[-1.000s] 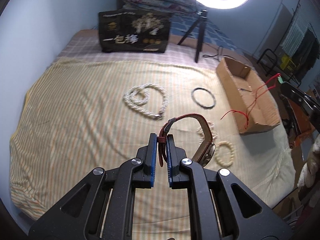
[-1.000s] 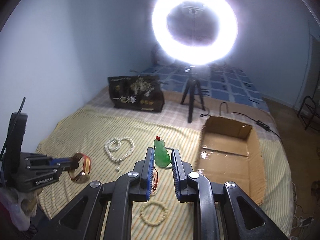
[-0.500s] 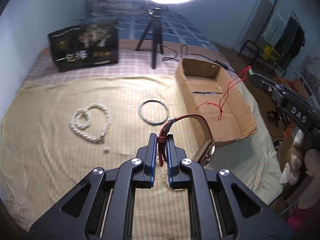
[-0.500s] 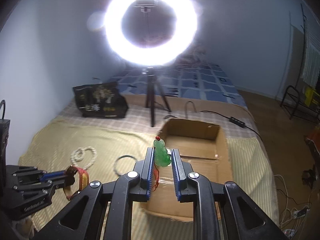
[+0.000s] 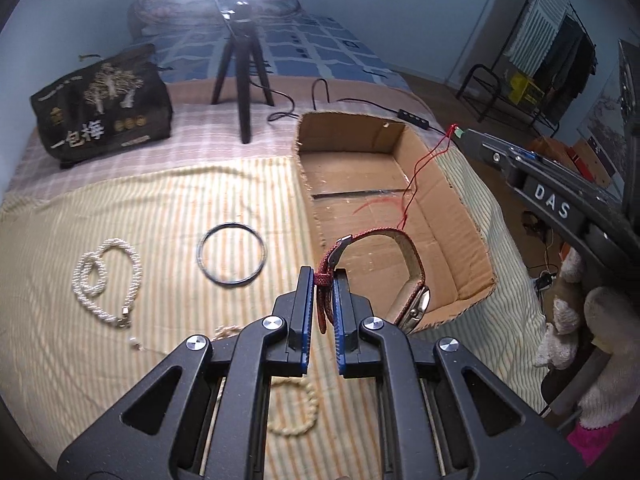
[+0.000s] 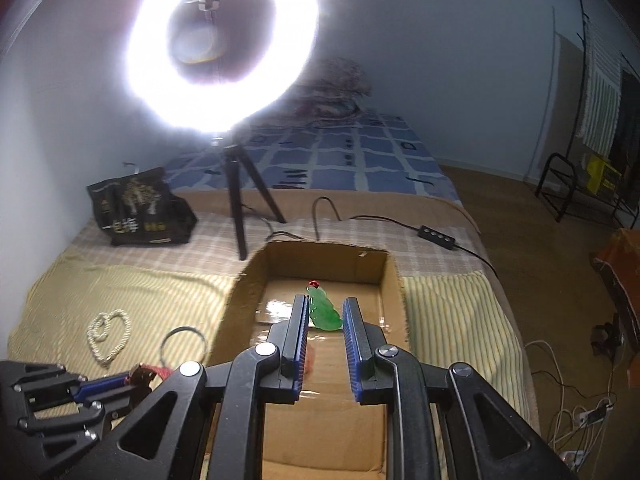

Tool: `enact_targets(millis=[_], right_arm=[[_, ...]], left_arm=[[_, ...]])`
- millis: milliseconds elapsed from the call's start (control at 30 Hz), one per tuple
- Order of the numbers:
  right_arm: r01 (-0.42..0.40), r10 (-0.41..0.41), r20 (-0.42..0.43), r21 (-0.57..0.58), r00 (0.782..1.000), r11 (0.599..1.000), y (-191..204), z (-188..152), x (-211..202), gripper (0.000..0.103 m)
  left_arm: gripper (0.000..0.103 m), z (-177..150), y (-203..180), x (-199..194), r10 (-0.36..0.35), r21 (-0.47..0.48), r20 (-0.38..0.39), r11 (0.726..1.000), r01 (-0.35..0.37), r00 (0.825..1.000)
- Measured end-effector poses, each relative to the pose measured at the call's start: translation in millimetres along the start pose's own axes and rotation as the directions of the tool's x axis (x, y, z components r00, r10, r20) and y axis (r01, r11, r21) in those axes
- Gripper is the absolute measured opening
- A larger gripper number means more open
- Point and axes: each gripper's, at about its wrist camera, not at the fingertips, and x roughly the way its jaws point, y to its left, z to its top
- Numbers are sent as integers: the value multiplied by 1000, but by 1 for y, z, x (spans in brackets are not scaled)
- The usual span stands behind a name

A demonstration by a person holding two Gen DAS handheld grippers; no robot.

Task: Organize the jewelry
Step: 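Open left gripper to drop the watch while right gripper releases the pendant into the box, then move left gripper to the white pearl necklace while right gripper approaches the pearl strand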

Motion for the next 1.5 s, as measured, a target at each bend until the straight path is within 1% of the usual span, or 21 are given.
enact_targets(millis=[167,433,467,500,533,567,600,667,700,1000,1033,1100,1167,1300,1500], right_arm=[[7,-6,-18,51,1000,999,-19,0,15,16],[7,-5,-48,59,999,998,-25,-5,31,17],[7,-4,-50,59,999,998,-25,-5,31,19],[7,-4,-52,59,999,998,-26,-5,31,26],[5,-2,-53,60,999,998,-25,-5,33,29],[3,1,-52,58,999,998,-25,-5,33,33],[7,-4,-53,52,999,999,-23,-5,32,39],[17,-15,-48,42,999,999,-21,-6,30,45],[20,-18,-47,38,999,999,-20,-6,29,45],[32,-31,-42,26,999,999,-13,0,17,46],[33,-32,-39,24,999,999,-12,0,15,46],[39,-39,-30,12,999,999,-8,1,8,51],[46,-46,-23,2,999,999,-5,2,3,52],[45,-45,-15,-17,999,999,4,4,-9,52],[17,-18,-11,-67,1000,998,24,-3,-27,53]], left_arm=[[7,3,-10,20,-22,-3,-27,1000,22,999],[7,3,-20,35,-37,16,-43,999,38,998],[9,3,-20,36,-41,14,-41,999,41,998],[10,3,-19,37,-41,11,-38,999,41,998],[17,3,-19,39,-43,12,-39,999,43,998],[22,3,-18,40,-44,13,-42,999,45,998],[23,4,-17,41,-43,12,-42,999,43,998],[23,4,-15,38,-34,15,-35,999,35,999],[23,4,-15,36,-33,17,-32,999,34,999],[23,6,-1,16,-15,9,-1,1000,15,1000],[23,6,1,12,-10,9,6,1000,10,1000],[23,6,6,6,-6,8,14,1000,6,1000],[23,5,13,-2,2,7,25,1000,-3,1000],[23,4,27,-18,19,3,45,1000,-19,999],[23,0,56,-41,61,12,73,998,-63,995]])
